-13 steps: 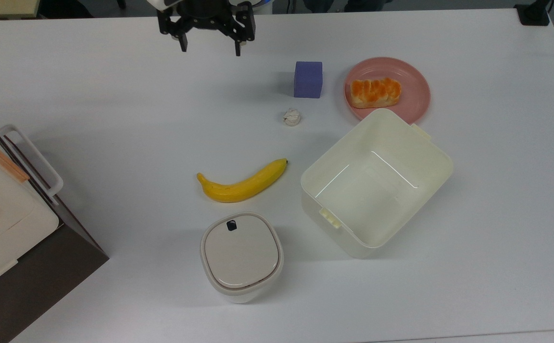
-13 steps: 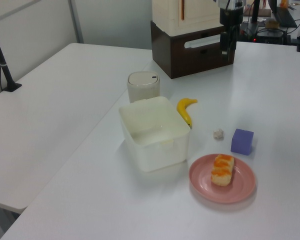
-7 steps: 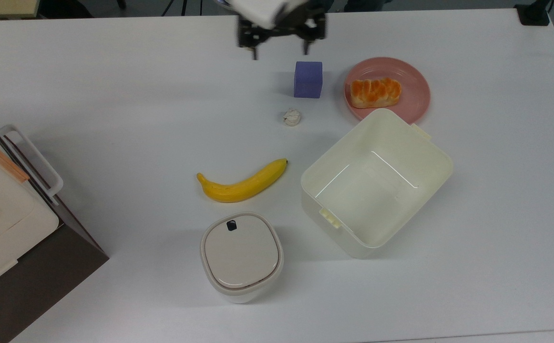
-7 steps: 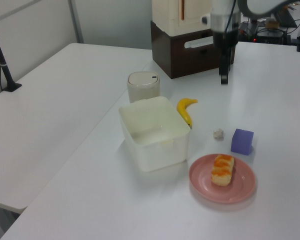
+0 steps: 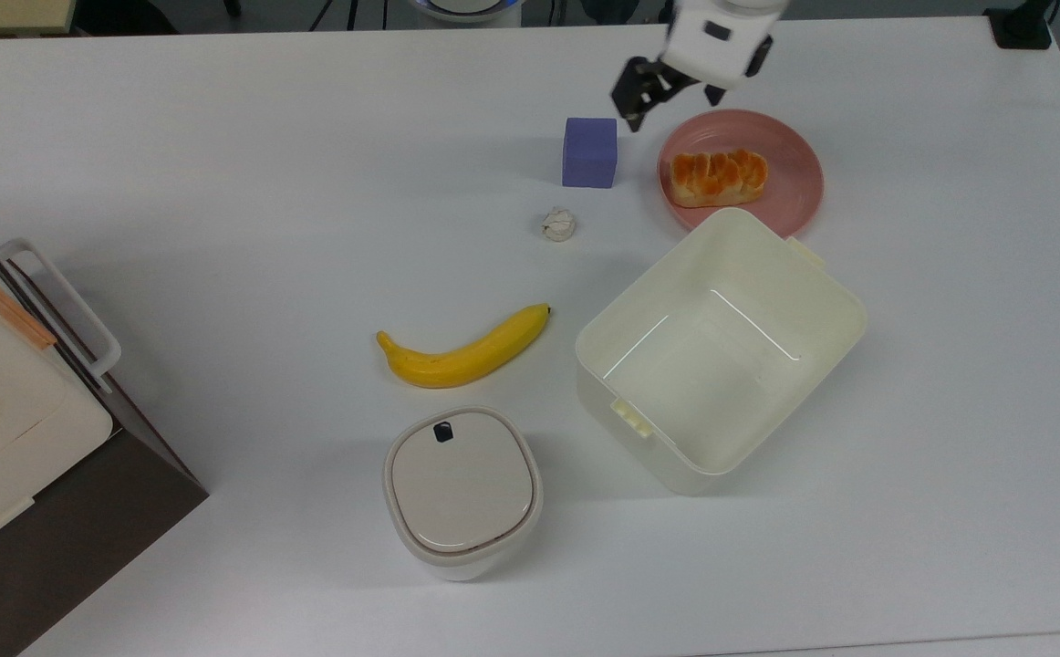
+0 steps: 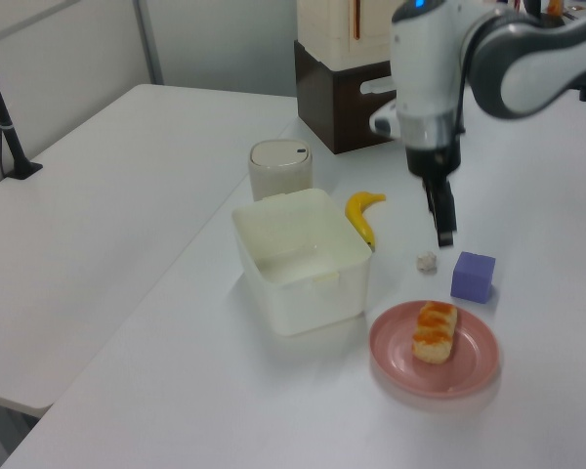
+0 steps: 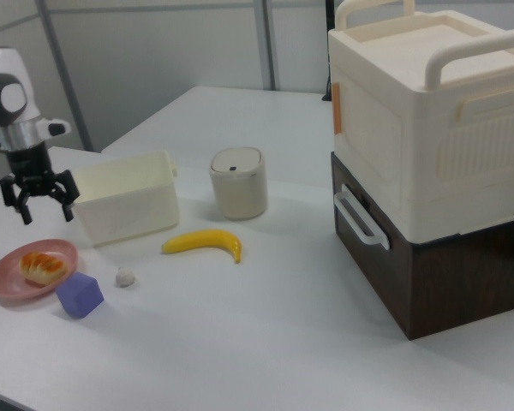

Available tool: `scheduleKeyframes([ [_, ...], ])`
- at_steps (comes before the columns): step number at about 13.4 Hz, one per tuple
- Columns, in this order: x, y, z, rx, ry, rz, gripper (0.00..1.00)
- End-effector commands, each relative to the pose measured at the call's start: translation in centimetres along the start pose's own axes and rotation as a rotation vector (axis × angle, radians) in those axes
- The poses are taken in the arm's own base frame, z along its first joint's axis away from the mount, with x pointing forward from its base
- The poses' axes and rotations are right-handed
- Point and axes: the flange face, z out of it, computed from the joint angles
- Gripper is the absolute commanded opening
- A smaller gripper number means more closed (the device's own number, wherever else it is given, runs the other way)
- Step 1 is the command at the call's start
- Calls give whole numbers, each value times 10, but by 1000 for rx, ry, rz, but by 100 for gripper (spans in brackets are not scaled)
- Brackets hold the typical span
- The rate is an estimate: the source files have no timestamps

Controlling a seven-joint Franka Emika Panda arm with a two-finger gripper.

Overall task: Put the bread on the table
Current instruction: 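Move the gripper over the bread on the pink plate and lower, then close the gripper on the orange-topped bread piece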

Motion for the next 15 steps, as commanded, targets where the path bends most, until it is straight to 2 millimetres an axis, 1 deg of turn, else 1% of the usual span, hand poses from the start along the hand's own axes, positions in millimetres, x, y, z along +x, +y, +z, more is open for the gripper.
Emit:
scheduleKeyframes([
  [1,14,-50,32,-16,-8,-61,100],
  [2,17,-65,41,-23,-7,-79,100],
  [3,22,-78,58,-32,-20,-87,100],
  [4,26,-86,69,-37,-19,-98,100],
  [5,34,-94,85,-42,-13,-110,100],
  [6,40,-97,97,-44,-2,-114,100],
  [8,46,-95,104,-46,13,-126,100],
  [9,49,-95,104,-47,30,-138,100],
  [12,54,-95,118,-62,32,-157,100],
  [14,55,-95,129,-79,14,-168,89],
  [15,55,-97,133,-80,5,-170,78],
])
